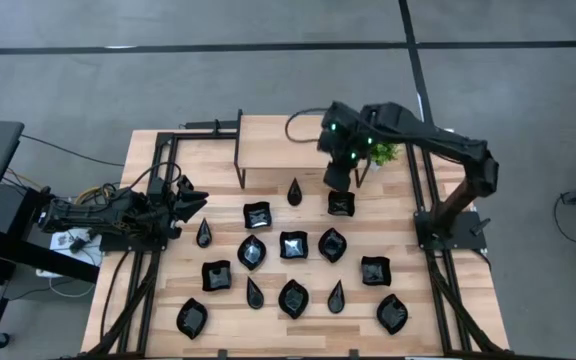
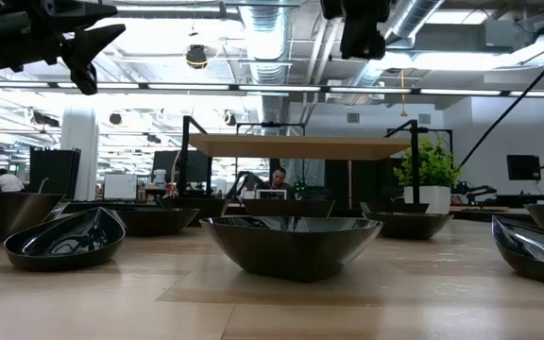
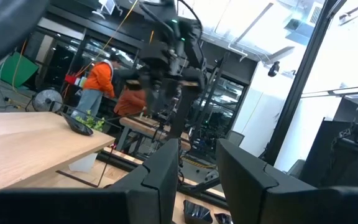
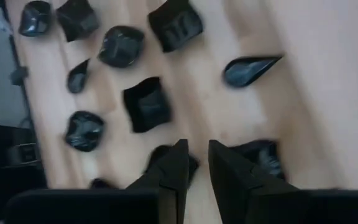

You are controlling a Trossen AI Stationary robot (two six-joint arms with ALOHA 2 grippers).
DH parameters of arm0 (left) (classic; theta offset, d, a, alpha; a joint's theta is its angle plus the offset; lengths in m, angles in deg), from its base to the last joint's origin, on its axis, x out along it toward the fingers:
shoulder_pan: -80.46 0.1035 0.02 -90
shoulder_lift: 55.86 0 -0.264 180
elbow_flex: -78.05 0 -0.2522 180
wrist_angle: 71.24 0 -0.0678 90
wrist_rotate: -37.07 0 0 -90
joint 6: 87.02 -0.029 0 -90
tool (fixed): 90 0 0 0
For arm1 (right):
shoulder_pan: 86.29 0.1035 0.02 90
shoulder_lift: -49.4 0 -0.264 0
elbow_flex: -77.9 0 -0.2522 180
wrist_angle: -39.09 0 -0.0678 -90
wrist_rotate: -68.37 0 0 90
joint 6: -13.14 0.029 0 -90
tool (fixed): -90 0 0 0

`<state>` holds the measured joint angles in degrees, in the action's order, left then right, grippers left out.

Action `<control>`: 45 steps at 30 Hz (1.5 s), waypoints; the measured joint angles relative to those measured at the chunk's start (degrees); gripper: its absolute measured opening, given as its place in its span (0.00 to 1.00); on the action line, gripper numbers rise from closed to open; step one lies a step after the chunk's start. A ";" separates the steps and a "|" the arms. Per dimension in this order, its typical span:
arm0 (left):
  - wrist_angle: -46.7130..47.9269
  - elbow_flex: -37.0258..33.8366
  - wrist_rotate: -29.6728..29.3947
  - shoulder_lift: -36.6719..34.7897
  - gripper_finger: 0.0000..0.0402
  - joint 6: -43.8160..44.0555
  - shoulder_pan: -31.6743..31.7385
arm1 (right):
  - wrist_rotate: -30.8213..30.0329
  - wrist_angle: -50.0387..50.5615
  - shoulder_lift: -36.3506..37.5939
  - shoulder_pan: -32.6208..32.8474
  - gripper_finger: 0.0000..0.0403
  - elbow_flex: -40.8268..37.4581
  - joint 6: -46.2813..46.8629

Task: Pick & Place Mini shaped plates
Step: Stack the drop-shaped plate on top of the drop-shaped plate on the shelf

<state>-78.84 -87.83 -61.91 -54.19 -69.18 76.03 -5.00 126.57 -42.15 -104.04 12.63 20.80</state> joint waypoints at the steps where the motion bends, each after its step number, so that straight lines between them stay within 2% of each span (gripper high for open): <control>1: -0.02 -0.01 0.00 0.00 0.28 0.00 0.01 | -0.14 0.04 0.11 1.69 0.15 -0.58 1.62; 8: -0.14 0.00 0.02 0.00 0.28 0.02 0.00 | -1.56 2.52 0.34 13.09 0.15 -5.61 7.47; 14: -0.15 -0.01 0.02 -0.01 0.28 0.02 0.01 | -1.50 2.10 2.78 23.16 0.15 -13.47 19.45; 23: -0.17 -0.02 0.02 0.00 0.28 0.02 0.02 | -1.67 -13.15 6.56 36.73 0.15 -26.83 42.94; 27: -0.17 -0.01 0.02 0.00 0.28 0.02 0.02 | -2.77 -20.04 5.93 40.61 0.15 -31.32 50.86; 30: -0.17 -0.01 0.02 0.00 0.28 0.03 0.02 | -5.80 -24.89 5.38 42.43 0.15 -34.02 55.29; 34: -0.22 -0.01 0.02 0.00 0.28 0.03 0.02 | -10.57 -26.52 4.84 43.42 0.15 -34.99 58.94; 45: -0.60 -0.02 0.04 0.00 0.28 0.46 0.00 | -12.46 -30.04 -4.36 46.35 0.15 -34.97 67.71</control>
<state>-79.45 -87.85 -61.87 -54.19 -68.72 76.03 -17.46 96.52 -46.50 -57.69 -22.34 88.52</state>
